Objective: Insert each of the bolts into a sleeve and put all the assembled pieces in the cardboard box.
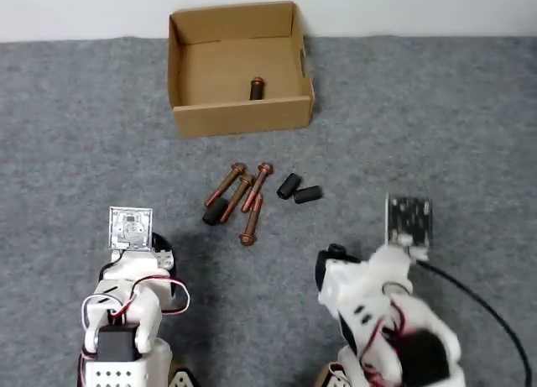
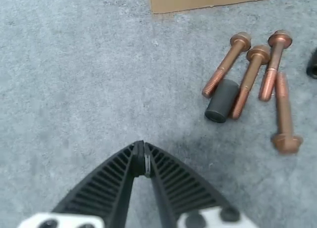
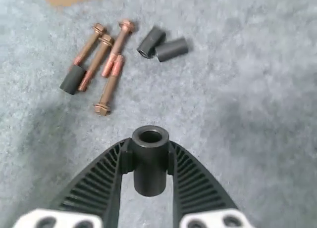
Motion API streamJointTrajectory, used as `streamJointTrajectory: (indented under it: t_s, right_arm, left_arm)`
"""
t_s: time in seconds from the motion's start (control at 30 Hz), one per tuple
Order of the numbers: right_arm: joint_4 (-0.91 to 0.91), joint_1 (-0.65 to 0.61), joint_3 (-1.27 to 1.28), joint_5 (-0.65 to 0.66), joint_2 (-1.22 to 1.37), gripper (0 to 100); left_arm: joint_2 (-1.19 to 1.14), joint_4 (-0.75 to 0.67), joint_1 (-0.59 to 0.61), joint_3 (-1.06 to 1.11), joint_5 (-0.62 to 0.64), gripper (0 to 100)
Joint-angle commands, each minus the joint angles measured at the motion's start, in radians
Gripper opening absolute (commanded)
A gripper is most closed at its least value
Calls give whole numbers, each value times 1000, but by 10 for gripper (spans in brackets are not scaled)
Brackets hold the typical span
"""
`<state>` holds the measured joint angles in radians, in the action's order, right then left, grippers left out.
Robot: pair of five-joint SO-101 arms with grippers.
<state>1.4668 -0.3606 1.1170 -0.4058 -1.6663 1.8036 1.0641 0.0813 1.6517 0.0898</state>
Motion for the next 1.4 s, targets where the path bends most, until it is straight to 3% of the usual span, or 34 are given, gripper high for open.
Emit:
streamJointTrajectory:
  t_s: [0.0, 0.17, 0.37, 0.57, 0.73, 1.0, 1.13, 1.37]
  right_arm:
    - [-16, 41, 40, 51, -162, 8]
    - [-15, 51, 40, 51, -113, 8]
    - [-15, 51, 44, 51, -113, 8]
    - [-24, 50, 55, 51, -108, 8]
    - [-24, 50, 55, 51, -110, 8]
    - [-31, 48, 60, 51, -113, 8]
    - [-33, 48, 60, 51, -113, 8]
    - [-36, 48, 60, 51, -113, 8]
  left_arm:
    - [-2, 6, -3, -136, -28, 7]
    - [-216, 9, -49, -321, -77, 6]
    - [-778, 2, -173, -631, -77, 6]
    - [-1306, 29, -186, -974, -86, 7]
    - [-1643, 140, -192, -1288, -221, 7]
    - [-1996, 287, -193, -1707, -374, 10]
    - [-2143, 356, -193, -1854, -462, 95]
    - [-2394, 471, -196, -2126, -493, 133]
